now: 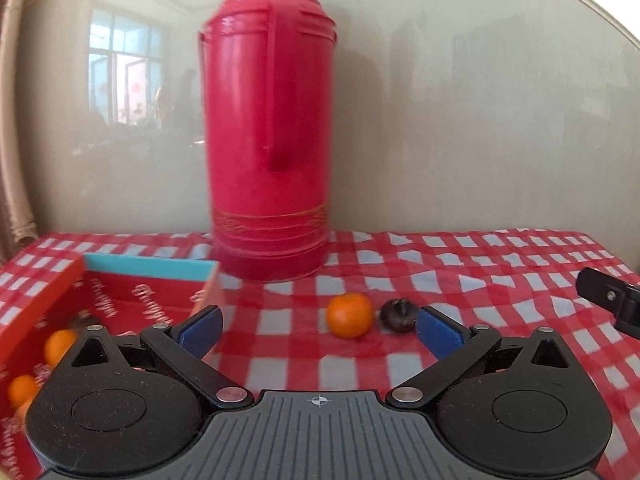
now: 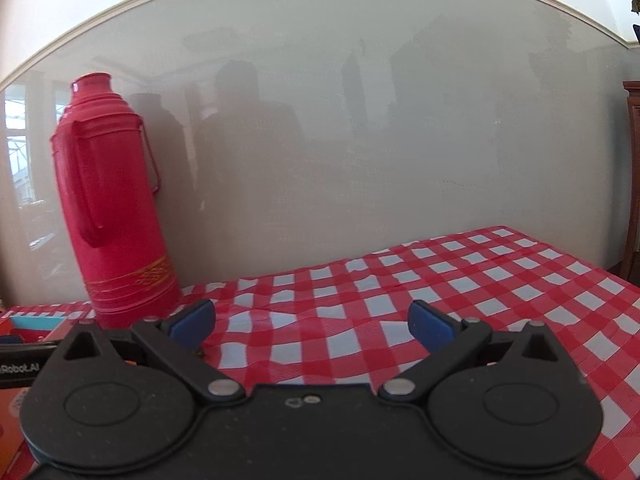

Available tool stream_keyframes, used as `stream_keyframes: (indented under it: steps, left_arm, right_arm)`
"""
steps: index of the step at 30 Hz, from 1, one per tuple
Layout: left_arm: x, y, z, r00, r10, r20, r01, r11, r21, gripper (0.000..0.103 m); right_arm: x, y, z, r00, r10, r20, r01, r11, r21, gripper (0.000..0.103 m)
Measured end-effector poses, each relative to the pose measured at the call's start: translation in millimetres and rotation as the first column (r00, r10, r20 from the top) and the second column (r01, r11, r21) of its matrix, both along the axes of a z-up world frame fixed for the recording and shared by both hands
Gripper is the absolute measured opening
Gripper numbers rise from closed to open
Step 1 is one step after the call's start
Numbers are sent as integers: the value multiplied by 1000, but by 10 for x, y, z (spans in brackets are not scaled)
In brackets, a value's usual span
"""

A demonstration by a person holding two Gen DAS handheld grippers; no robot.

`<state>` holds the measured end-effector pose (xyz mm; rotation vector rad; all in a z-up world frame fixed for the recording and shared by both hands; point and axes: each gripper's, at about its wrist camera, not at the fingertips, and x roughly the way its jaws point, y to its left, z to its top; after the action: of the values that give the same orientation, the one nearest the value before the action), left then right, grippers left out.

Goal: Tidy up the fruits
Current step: 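Reach the left gripper to the last tangerine and grasp it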

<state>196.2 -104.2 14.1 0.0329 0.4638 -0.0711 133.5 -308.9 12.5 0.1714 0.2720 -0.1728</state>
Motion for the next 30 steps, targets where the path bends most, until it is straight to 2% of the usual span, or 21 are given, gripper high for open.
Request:
stream_keyframes:
  steps: [4, 10, 13, 16, 17, 18, 21, 23, 30]
  left_arm:
    - [269, -162, -132, 999, -18, -46, 19, 1000, 15, 89]
    - [598, -250, -296, 995, 2, -95, 0, 1000, 30, 80]
    - [737, -223, -360, 993, 17, -121, -15, 1000, 11, 69]
    - [821, -217, -411, 991, 9, -137, -12, 1000, -18, 66]
    - [873, -213, -434, 990, 1, -138, -3, 1000, -19, 63]
    - [879, -229, -445, 990, -10, -142, 6, 1000, -23, 54]
    - [896, -319, -545, 985, -35, -172, 33, 999, -14, 43]
    - [887, -361, -540, 985, -36, -167, 38, 999, 8, 43]
    - [817, -314, -501, 989, -28, -142, 28, 1000, -3, 42]
  right_arm:
    - [183, -101, -37, 999, -24, -40, 23, 999, -24, 97]
    - [298, -208, -114, 996, -29, -83, 29, 1000, -9, 97]
    - [300, -237, -109, 996, -36, -82, 36, 999, -1, 97]
    - [302, -275, -121, 995, -49, -82, 49, 999, 3, 97]
    - [303, -281, -126, 995, -50, -84, 50, 999, 2, 97]
    - [308, -294, -136, 995, -51, -87, 51, 999, 1, 97]
    - [298, -302, -153, 994, -52, -97, 52, 999, -6, 97]
    - [287, -319, -159, 993, -56, -100, 56, 998, -1, 97]
    - [240, -326, -166, 993, -61, -99, 61, 998, -9, 97]
